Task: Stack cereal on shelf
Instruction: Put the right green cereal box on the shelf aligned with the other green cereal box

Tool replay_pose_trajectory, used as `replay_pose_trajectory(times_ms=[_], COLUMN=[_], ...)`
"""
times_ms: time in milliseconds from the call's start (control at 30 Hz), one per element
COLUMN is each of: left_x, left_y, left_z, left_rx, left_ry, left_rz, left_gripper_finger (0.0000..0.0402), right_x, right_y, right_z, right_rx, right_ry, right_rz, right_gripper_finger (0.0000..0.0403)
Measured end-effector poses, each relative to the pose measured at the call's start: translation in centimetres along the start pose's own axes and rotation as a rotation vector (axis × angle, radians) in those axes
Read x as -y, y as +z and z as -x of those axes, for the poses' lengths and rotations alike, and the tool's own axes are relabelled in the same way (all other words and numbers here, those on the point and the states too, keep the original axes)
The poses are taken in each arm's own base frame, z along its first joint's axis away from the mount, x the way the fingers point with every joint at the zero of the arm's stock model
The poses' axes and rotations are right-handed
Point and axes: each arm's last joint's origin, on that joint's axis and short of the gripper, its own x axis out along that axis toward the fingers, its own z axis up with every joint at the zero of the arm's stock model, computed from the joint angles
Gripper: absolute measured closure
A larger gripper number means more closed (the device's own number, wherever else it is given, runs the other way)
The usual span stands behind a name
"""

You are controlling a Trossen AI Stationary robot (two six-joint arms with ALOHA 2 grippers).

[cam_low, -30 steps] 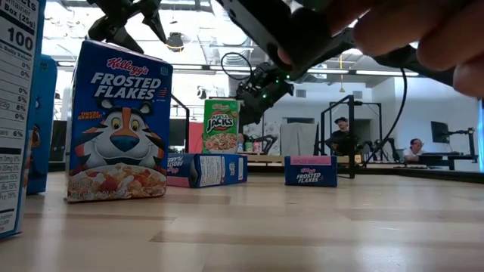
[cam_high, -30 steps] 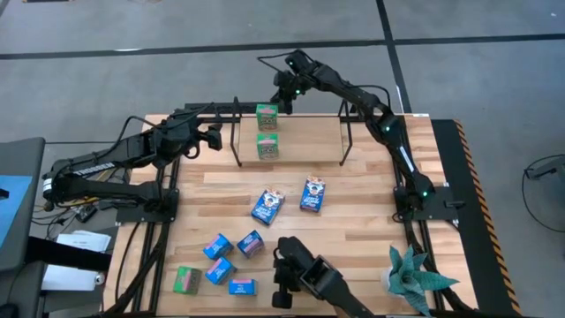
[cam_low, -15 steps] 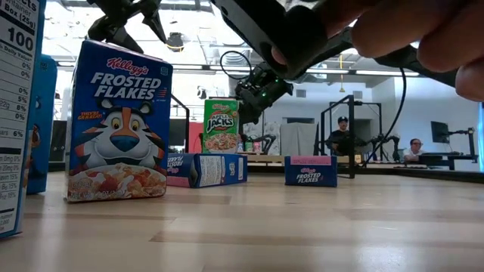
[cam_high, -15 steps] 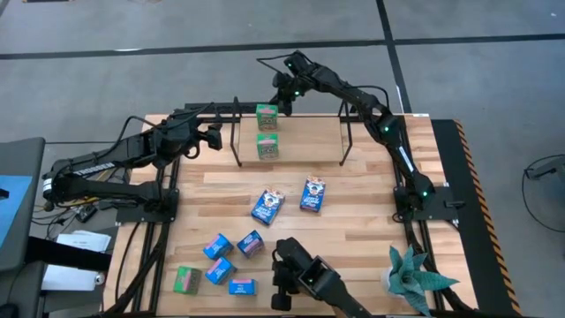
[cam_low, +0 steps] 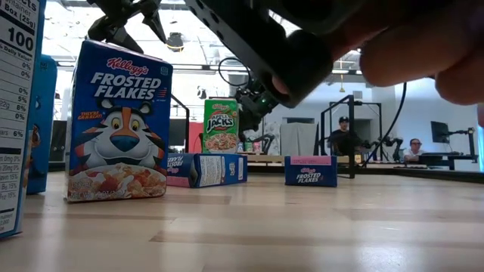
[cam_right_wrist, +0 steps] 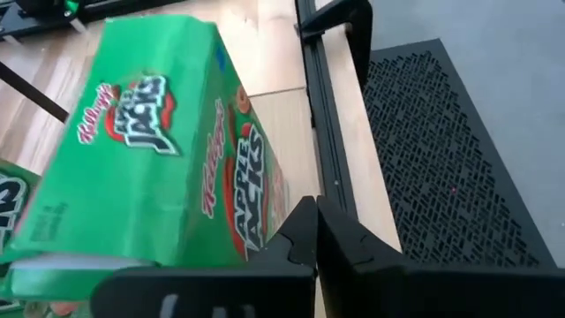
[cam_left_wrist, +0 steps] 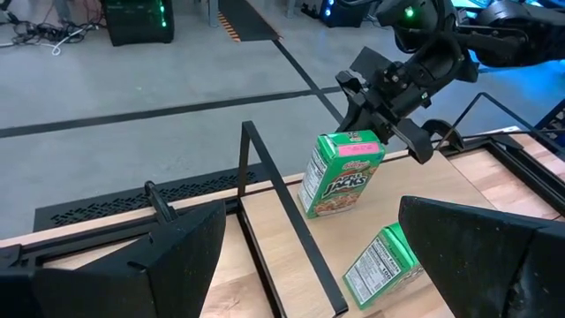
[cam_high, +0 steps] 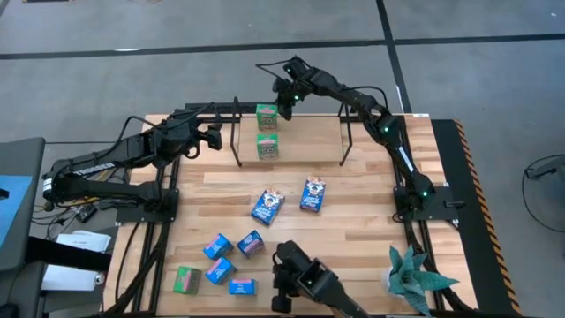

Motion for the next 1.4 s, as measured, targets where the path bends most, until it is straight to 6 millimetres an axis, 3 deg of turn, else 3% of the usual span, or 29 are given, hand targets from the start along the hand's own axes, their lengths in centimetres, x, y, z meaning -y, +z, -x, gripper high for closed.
replay_pose_trajectory(times_ms=[633,1067,1400], left_x=[0.0,0.1,0.2], left_y=[0.0,0.0,-0.1], left_z=[0.0,0.0,-0.1], left_rx=[-0.005,-0.016,-0.017], left_ry=[-0.007,-0.025,-0.02], left_rz=[0.019,0.043,0.043], left_gripper_finger=[0.0074,0.0074,0.0074], right_x=[-1.2,0.9,-1.2], right_y=[-0.7,0.0,0.9], right_z=[-2.1,-0.8,-2.0], right_rx=[-0.033,0.081,0.117], right_ry=[0.066,-0.002,0.101], right_rz=[-0.007,-0.009,0.035], right_gripper_finger=[0.0386,0.0386,0.0386])
